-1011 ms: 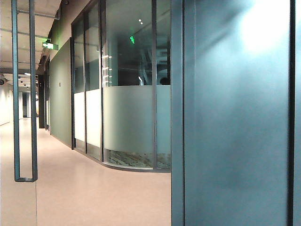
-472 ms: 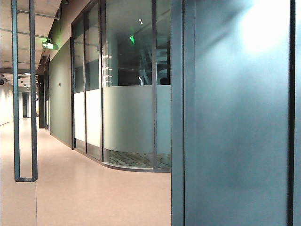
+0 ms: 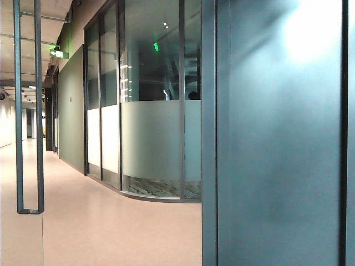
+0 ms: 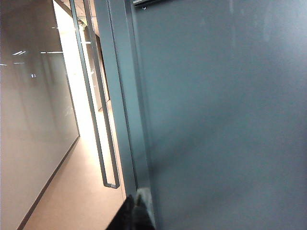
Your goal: Raise the arm to find the leftmost switch on the wall and turn off the lights.
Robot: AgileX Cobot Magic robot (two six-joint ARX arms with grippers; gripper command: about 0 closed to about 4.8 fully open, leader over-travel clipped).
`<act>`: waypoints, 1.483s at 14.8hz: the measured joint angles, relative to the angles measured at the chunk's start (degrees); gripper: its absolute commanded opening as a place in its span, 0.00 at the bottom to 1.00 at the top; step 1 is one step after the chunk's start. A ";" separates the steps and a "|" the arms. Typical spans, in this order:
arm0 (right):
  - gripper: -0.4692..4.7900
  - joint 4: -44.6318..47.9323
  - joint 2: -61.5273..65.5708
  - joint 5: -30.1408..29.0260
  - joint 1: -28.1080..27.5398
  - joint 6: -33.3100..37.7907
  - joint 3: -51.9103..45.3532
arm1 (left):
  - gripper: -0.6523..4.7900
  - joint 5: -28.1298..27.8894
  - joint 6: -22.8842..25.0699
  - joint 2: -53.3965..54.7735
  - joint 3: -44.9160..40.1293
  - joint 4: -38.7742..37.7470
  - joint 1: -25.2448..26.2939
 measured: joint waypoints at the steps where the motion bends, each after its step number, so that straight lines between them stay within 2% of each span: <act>1: 0.09 0.02 0.00 0.00 0.00 0.00 0.00 | 0.11 -0.02 0.00 0.00 -1.38 1.38 0.04; 7: 0.09 0.00 0.00 0.00 0.00 0.00 0.00 | 0.11 -0.11 0.07 0.00 -1.57 1.51 0.22; 11: 0.09 0.00 0.00 0.02 0.00 0.00 0.00 | 0.11 -2.23 0.07 0.00 -1.57 1.51 0.24; 22: 0.09 0.00 0.00 0.00 0.00 0.00 0.00 | 0.11 -2.27 0.07 0.00 -1.57 1.51 0.24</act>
